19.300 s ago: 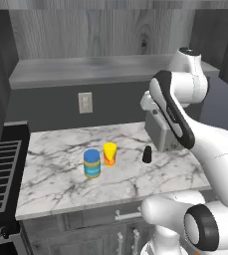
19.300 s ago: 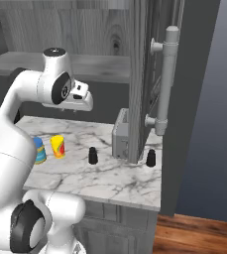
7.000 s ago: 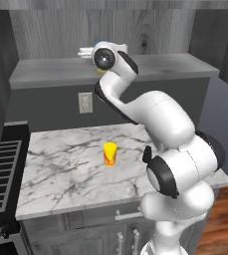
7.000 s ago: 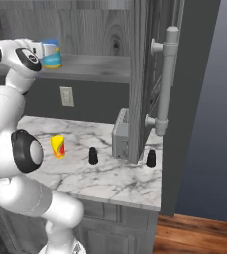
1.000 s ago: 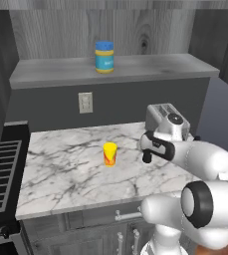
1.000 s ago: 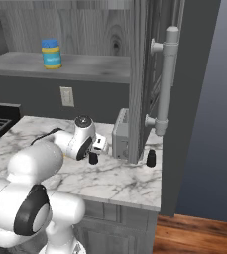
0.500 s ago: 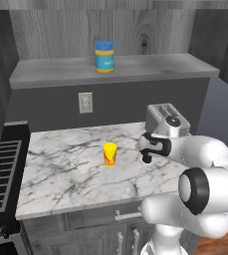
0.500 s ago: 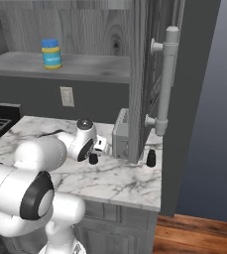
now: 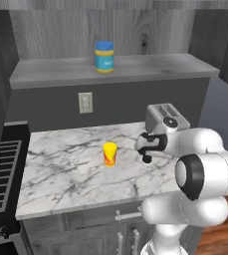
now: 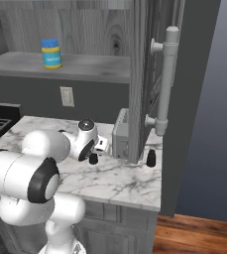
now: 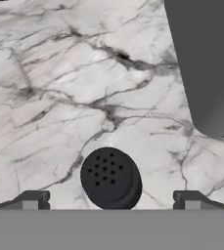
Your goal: There are various items on the counter. Only move the condiments/shakers into the cabinet.
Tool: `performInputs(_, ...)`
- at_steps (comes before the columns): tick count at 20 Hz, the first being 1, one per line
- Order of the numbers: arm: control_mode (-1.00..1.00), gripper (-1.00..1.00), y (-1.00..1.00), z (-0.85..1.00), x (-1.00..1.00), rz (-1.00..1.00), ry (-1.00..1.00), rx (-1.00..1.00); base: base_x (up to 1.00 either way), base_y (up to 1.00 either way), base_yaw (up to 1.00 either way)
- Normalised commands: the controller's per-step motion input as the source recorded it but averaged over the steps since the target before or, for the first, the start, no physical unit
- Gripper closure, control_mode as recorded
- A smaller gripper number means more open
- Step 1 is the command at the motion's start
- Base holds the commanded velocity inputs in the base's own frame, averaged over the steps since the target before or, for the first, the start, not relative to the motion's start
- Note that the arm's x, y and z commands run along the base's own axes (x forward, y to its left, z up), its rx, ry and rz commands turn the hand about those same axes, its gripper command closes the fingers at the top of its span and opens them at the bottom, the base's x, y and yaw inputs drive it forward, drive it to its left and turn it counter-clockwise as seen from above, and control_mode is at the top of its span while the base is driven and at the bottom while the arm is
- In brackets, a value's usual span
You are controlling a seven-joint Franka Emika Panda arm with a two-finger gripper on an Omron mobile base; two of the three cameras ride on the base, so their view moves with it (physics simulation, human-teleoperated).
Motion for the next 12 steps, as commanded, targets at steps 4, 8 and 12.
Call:
performInputs(4,-1.00,-1.00,0.00,-0.09,0.16,0.00,-0.04,0.00,0.00,0.00,0.00)
performInputs(8,-1.00,1.00,0.00,-0.08,0.08,0.00,-0.07,0.00,0.00,0.00,0.00)
performInputs(12,-1.00,1.00,0.00,-0.03,0.01,0.00,-0.01,0.00,0.00,0.00,0.00)
